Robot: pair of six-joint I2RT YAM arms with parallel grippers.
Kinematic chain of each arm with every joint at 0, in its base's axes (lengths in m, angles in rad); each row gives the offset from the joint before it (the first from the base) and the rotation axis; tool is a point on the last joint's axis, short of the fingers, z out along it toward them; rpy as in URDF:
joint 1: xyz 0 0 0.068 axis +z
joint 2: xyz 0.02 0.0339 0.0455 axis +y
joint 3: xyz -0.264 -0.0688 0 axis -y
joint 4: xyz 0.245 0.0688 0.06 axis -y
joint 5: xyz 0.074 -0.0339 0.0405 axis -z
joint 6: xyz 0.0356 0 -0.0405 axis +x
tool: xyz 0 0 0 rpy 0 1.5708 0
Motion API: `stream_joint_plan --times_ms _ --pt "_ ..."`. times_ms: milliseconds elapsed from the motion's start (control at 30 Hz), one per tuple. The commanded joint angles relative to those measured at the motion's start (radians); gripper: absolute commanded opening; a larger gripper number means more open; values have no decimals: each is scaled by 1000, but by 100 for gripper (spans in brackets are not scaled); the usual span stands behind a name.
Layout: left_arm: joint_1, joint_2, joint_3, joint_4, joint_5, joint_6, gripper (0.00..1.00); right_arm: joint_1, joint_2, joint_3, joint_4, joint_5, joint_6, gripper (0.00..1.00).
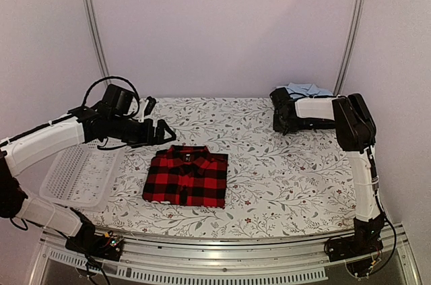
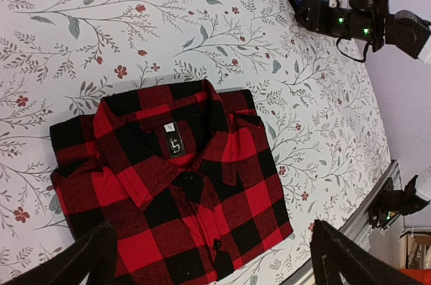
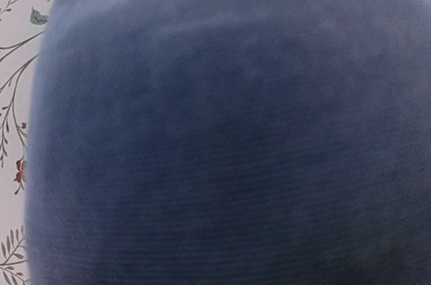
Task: Fold and stack the long sleeve shirts
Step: Move the square-folded shirt to the center of the board.
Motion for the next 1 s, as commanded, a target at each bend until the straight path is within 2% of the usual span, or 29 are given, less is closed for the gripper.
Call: stream_joint_plan --times_ms 0,100,233,367,600,767,967 --pt "4 1 -15 33 16 -8 100 -11 62 38 -50 38 19 37" --pt "3 3 -14 34 19 -12 100 -11 68 43 -50 54 25 28" --pt "3 1 -16 37 24 -18 100 -11 64 46 -53 34 17 1" --pt "3 -2 -24 37 24 -24 100 6 37 20 -63 -39 35 0" --pt "4 -7 -63 79 56 -65 100 104 -88 -129 -13 -164 118 0" --pt "1 -4 -91 115 82 -86 100 204 -170 -245 69 -277 224 0" --pt "2 1 -116 131 94 -94 100 354 -190 -269 135 -335 369 0"
